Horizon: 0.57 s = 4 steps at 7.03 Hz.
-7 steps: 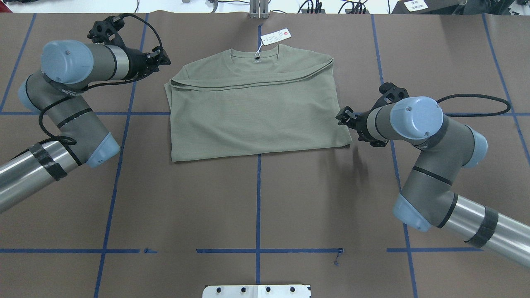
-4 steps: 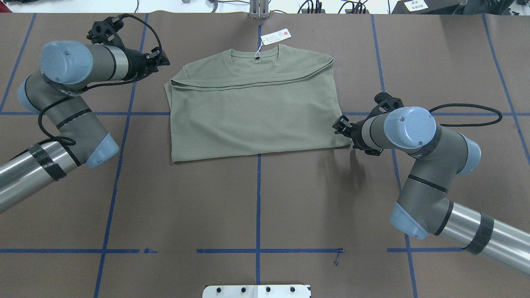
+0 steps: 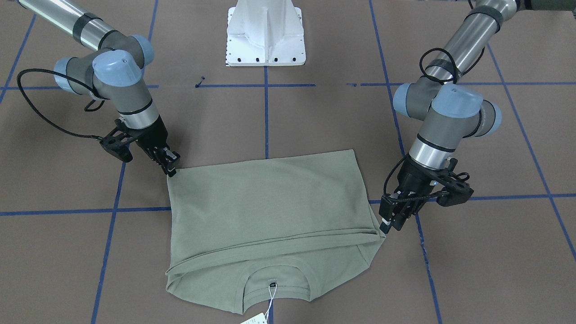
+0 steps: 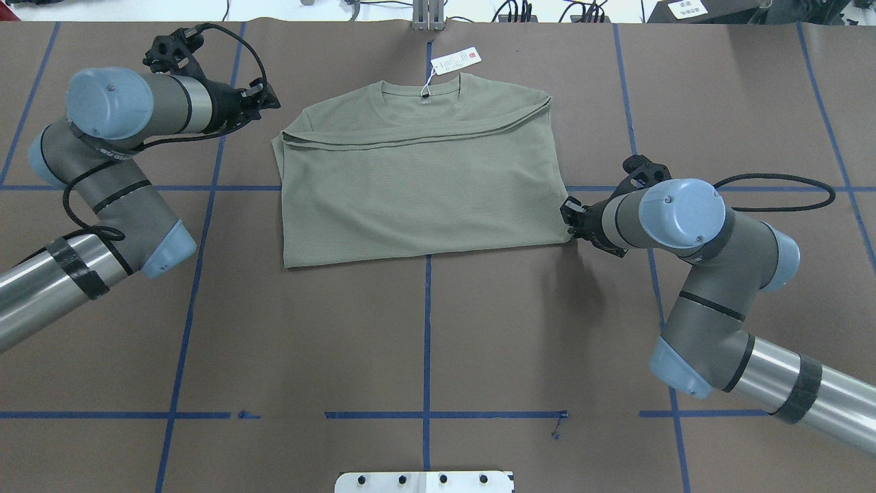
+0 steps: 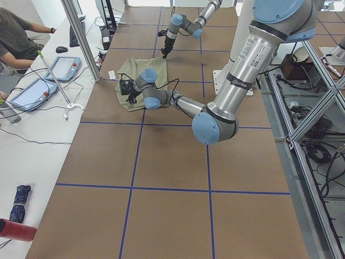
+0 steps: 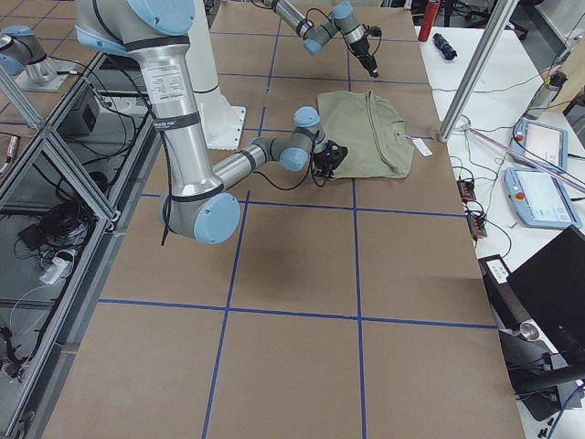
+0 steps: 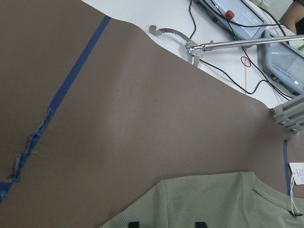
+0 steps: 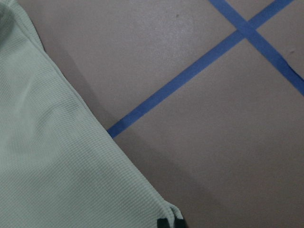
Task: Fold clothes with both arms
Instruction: 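Grasp the folded shirt's corner with the right gripper and drag it toward the robot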
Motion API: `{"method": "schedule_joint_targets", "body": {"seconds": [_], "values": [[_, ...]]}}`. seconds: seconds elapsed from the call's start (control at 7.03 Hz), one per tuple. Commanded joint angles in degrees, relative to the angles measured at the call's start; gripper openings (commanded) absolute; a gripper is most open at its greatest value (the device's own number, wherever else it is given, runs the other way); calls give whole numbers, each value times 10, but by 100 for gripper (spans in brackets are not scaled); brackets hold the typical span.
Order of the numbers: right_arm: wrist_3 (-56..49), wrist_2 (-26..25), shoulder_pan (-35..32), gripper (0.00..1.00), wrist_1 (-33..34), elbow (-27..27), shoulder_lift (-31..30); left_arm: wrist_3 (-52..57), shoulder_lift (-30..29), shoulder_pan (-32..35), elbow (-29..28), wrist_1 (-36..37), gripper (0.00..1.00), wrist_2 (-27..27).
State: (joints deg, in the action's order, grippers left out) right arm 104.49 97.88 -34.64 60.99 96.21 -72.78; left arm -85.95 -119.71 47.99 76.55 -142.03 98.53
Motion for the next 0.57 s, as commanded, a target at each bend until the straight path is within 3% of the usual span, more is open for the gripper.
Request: {"method": "schedule_joint_targets", "body": {"seconds": [0.0, 0.28, 0.43], "values": [[0, 6, 0, 0, 1, 50, -22, -2, -2, 0, 0, -1, 50, 0], [63, 23, 32, 0, 9, 168, -105, -6, 2, -5, 30, -1, 49, 3], [86, 23, 90, 0, 10, 218, -158, -8, 31, -7, 65, -2, 49, 46]]}}
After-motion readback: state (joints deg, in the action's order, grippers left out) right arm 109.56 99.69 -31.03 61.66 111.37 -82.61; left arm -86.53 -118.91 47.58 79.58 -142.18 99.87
